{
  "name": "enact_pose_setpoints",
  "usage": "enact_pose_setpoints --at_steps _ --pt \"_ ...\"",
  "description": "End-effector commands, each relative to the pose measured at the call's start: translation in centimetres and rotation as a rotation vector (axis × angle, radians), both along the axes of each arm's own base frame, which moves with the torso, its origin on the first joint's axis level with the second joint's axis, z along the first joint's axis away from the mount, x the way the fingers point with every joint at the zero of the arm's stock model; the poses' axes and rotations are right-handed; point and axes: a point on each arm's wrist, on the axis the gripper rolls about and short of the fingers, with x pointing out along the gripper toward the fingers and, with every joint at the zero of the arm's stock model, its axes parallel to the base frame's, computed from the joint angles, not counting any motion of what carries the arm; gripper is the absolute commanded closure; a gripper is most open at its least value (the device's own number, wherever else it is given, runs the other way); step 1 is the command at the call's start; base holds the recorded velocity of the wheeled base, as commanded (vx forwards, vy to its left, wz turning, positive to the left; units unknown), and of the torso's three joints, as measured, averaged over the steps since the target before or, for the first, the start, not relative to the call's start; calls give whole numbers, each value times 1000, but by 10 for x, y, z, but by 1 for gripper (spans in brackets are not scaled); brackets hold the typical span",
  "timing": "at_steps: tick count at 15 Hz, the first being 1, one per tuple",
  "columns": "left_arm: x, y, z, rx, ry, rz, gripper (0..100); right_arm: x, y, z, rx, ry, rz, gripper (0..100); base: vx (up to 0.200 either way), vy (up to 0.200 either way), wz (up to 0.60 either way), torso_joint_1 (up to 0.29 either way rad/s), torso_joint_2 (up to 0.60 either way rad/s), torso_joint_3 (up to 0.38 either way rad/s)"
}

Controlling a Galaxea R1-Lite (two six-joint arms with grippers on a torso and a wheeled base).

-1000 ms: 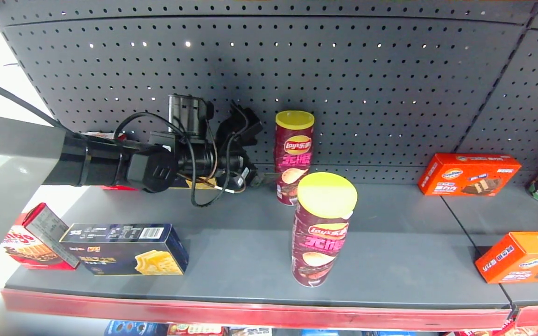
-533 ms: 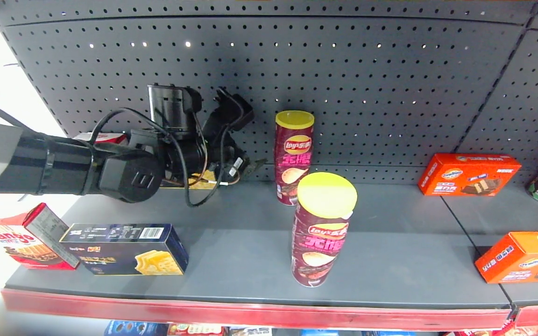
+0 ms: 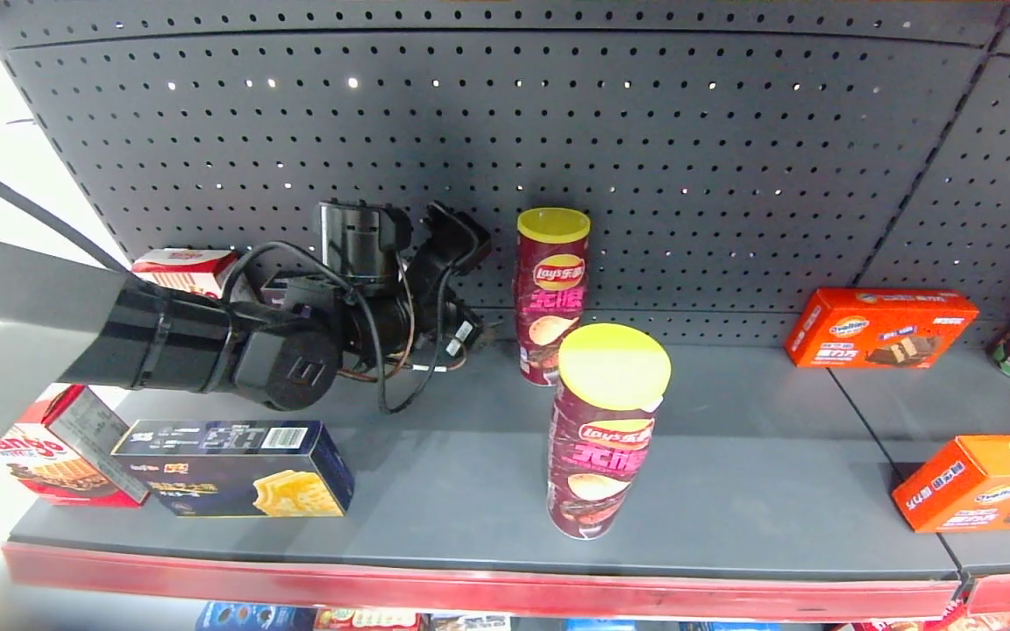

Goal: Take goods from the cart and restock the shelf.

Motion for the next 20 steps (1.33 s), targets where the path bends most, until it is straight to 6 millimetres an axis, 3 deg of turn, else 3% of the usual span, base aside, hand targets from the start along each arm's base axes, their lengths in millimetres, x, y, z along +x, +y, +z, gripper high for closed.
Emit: enact_pose_setpoints --at_steps 1,13,17,18,19,20 --pt "2 -9 -9 -12 17 5 0 0 0 0 0 1 0 0 0 0 0 0 0 0" --pt "0 -20 -15 -32 33 -4 0 0 0 0 0 1 0 0 0 0 0 0 0 0" --pt "-8 -2 23 -150 -107 42 0 0 0 0 0 1 0 0 0 0 0 0 0 0" --pt "-24 5 41 -201 -125 60 0 0 0 0 0 1 0 0 0 0 0 0 0 0" --pt "-31 8 47 -219 -131 66 0 0 0 0 0 1 0 0 0 0 0 0 0 0" --pt "-63 19 64 -287 -144 77 0 0 0 0 0 1 0 0 0 0 0 0 0 0"
